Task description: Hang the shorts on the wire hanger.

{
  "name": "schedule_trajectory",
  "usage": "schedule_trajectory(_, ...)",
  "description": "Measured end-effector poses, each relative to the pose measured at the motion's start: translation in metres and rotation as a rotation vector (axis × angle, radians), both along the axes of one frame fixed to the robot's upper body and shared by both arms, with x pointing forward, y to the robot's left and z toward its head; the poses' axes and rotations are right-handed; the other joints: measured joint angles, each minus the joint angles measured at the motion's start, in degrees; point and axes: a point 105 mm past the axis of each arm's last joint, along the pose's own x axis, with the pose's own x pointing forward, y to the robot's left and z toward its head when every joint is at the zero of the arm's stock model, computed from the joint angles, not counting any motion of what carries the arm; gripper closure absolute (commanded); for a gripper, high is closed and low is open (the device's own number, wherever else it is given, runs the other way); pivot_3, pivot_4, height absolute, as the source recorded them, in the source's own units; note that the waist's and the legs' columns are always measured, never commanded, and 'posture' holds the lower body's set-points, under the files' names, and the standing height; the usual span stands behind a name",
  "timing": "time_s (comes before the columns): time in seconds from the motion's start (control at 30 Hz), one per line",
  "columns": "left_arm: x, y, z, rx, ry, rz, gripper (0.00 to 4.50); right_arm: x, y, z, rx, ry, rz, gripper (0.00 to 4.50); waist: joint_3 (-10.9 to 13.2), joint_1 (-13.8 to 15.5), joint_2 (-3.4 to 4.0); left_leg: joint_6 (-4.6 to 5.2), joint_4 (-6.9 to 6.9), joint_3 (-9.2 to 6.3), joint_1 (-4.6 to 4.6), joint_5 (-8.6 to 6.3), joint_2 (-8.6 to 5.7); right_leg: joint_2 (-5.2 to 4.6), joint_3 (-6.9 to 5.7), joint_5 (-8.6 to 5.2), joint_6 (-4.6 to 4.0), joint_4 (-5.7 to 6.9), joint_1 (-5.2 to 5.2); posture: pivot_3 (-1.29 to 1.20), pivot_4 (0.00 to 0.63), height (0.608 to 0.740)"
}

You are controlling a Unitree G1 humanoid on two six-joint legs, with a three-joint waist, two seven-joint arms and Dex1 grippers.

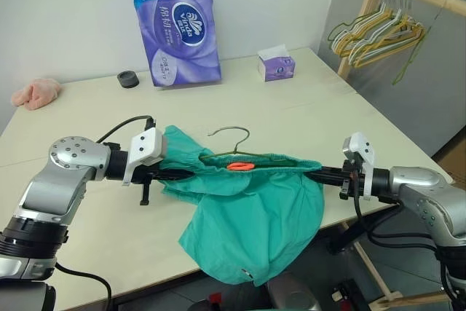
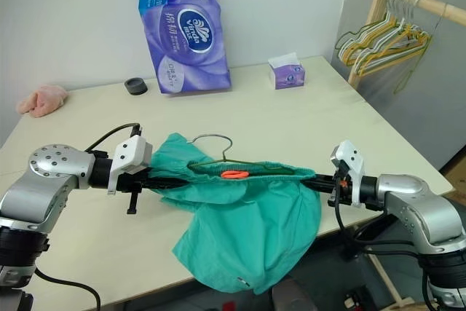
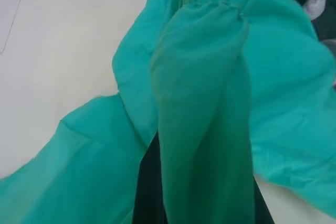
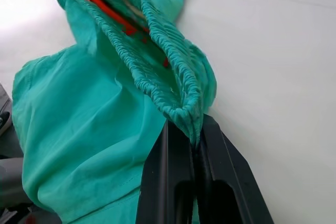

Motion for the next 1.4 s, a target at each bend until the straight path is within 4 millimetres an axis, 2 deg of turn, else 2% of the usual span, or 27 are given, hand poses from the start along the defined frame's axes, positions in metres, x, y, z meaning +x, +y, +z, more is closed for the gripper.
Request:
schedule_trajectory(0.2,-0.002,0.001,-0.007,0.02,0.022,0.002,4.5,0.002,0.004,0.0,-0.081,-0.041,0.051,4.45,0.0,-0.1,0.01,0.0,0.0,0.02,0.01,0.0,0.0,0.0,0.01,0.0,0.01,0.01,0.0,-0.39,0.048,0.74)
schedule_trajectory(0.3,-0.002,0.001,-0.012,0.04,0.033,0.005,4.5,0.016,0.014,0.015,-0.165,-0.135,0.103,4.45,0.0,-0.4,0.02,0.0,-0.01,0.01,0.03,0.0,0.01,0.0,0.0,0.0,0.0,0.0,-0.01,-0.39,0.049,0.74)
schedule_trajectory(0.43,-0.002,-0.002,-0.02,0.069,0.042,-0.003,4.5,0.021,0.028,0.027,-0.223,-0.195,0.181,4.45,0.0,-0.4,0.02,0.0,-0.03,-0.03,0.01,0.0,0.01,0.0,-0.03,0.01,-0.02,-0.01,-0.02,-0.39,0.05,0.74)
schedule_trajectory(0.6,0.0,-0.007,-0.027,0.061,0.045,0.003,4.5,0.018,0.039,0.021,-0.27,-0.194,0.255,4.45,0.0,-0.1,0.01,0.0,0.02,-0.01,0.0,0.0,0.0,-0.03,-0.01,0.01,-0.02,-0.02,-0.01,-0.39,0.05,0.74)
schedule_trajectory(0.7,0.001,-0.01,-0.03,0.054,0.047,0.004,4.5,0.012,0.043,0.02,-0.277,-0.187,0.295,3.79,0.0,-0.1,0.01,0.0,0.01,-0.03,-0.01,0.0,0.0,-0.03,-0.02,0.01,-0.02,-0.01,-0.02,-0.38,0.052,0.74)
schedule_trajectory(0.83,0.003,-0.011,-0.031,0.052,0.035,0.018,4.5,0.008,0.043,0.022,-0.299,-0.207,0.314,2.42,0.0,-0.1,0.02,0.0,0.0,-0.04,0.0,0.0,0.0,-0.03,-0.03,0.01,-0.02,-0.01,-0.02,-0.38,0.055,0.74)
schedule_trajectory(1.03,0.003,-0.011,-0.033,0.054,0.034,0.028,4.5,0.014,0.021,0.005,-0.408,-0.185,0.206,0.32,0.0,0.0,0.02,0.0,0.0,-0.02,0.0,0.0,0.0,-0.03,-0.01,0.01,-0.02,-0.01,-0.02,-0.39,0.056,0.74)
schedule_trajectory(1.23,0.003,-0.011,-0.034,0.059,0.035,0.025,4.5,0.019,0.021,-0.005,-0.454,-0.189,0.2,0.32,0.0,-0.3,0.02,0.0,-0.01,-0.02,0.01,0.0,0.01,-0.02,-0.02,0.01,-0.02,0.0,-0.02,-0.39,0.052,0.74)
schedule_trajectory(1.4,0.003,-0.013,-0.035,0.06,0.038,0.019,4.5,0.034,0.04,-0.015,-0.481,-0.2,0.251,0.32,0.0,-0.7,0.01,0.0,-0.01,-0.03,0.02,0.0,0.0,-0.03,-0.04,0.01,-0.02,0.0,-0.02,-0.38,0.049,0.74)
